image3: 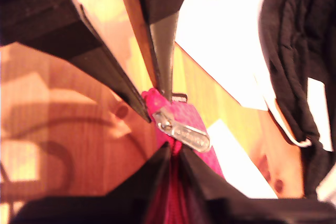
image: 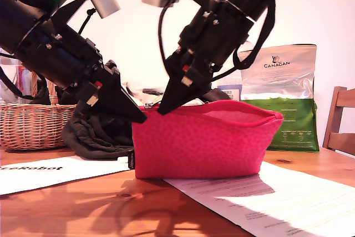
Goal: Close the zipper in the zip bag in front of you
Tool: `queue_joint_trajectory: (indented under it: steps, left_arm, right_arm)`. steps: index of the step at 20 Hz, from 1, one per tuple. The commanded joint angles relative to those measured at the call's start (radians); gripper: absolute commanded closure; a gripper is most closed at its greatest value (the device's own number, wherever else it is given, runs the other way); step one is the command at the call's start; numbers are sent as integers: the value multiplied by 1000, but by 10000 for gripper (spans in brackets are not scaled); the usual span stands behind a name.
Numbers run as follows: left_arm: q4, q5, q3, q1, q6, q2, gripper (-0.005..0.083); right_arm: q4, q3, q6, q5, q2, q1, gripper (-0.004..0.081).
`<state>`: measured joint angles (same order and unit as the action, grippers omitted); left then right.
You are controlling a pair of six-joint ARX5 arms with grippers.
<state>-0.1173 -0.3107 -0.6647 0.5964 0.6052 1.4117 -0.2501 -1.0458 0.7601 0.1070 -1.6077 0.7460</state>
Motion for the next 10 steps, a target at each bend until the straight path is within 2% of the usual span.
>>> queue_joint_trajectory:
  steps: [1,3,8,10]
  left_arm:
    - [-10,-12,6,22,-3,2,795]
    - [-10,-11,6,22,-3,2,795]
    - [-2,-10,6,21,-3,2,795]
    - [2,-10,6,21,-3,2,795]
  right_arm:
    - [3,-4,19,-23,-7,-1,604]
    - [0,-4,65,-54,-7,0,567]
    - [-22,-4,160,-108,-7,0,552]
    - [-38,-4,163,-114,-7,0,552]
